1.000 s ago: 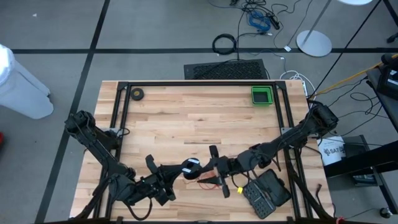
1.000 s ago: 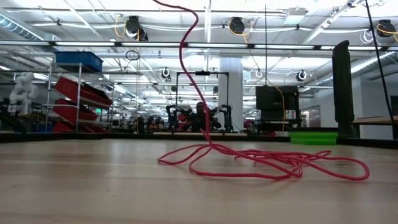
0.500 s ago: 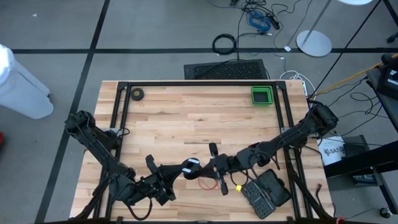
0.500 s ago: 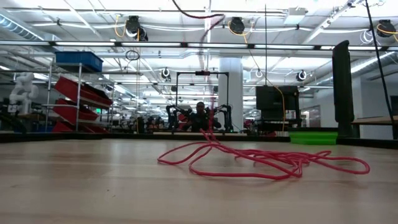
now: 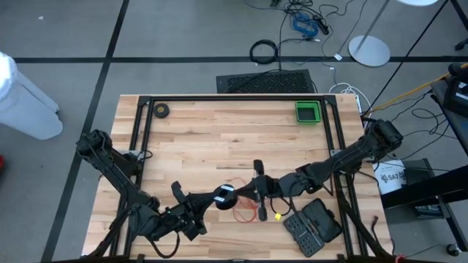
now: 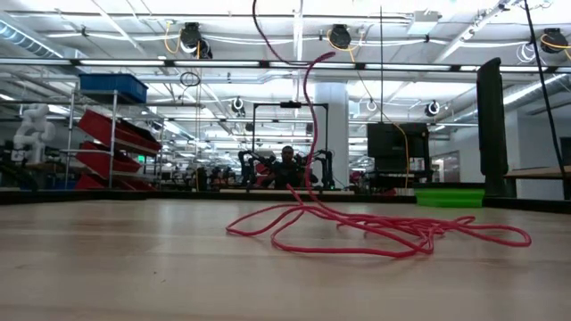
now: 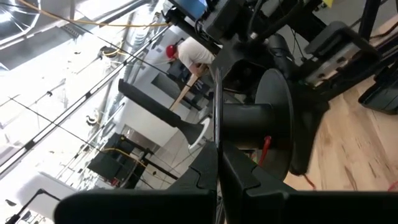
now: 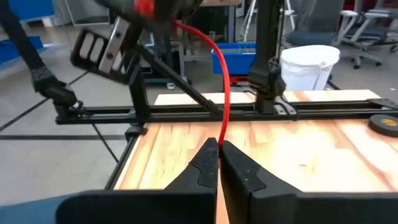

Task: Coil cords
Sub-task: Coil the red wire into the spool

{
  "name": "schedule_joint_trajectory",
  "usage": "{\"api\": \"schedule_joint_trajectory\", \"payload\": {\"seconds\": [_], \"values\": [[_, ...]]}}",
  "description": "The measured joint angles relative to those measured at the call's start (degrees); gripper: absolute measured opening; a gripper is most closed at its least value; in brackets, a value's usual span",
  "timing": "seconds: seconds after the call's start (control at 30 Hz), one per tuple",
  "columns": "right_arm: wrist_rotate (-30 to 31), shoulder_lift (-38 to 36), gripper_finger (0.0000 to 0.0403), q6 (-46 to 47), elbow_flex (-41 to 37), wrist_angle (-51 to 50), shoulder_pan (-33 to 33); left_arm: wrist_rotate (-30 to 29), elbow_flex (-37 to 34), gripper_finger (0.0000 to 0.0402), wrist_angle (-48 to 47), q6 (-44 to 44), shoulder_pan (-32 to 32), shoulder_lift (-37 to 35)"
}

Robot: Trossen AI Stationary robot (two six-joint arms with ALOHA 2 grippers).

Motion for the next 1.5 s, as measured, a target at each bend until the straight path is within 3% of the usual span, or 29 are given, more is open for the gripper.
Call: {"api": "schedule_joint_trajectory", "payload": {"seconds": [0.17, 0.5, 1.17, 1.5], "values": [[2.0, -1.2, 0.0, 0.0, 0.0, -2.5, 0.0, -0.1, -0.9, 0.0002, -0.3, -0.3, 0.3, 0.0], [2.3, -2.7, 0.0, 0.4, 0.0, -3.1, 1.6, -0.6, -1.0, 0.0002, -11.8, -9.1, 2.2, 0.0], [1.8, -3.3, 0.0, 0.4, 0.0, -1.5, 2.9, -1.5, -1.0, 0.0002, -16.7, -12.3, 4.6, 0.0], [1.7, -3.3, 0.0, 0.2, 0.0, -0.2, 3.2, -1.7, -1.0, 0.0002, -19.5, -18.3, 6.4, 0.0]]}}
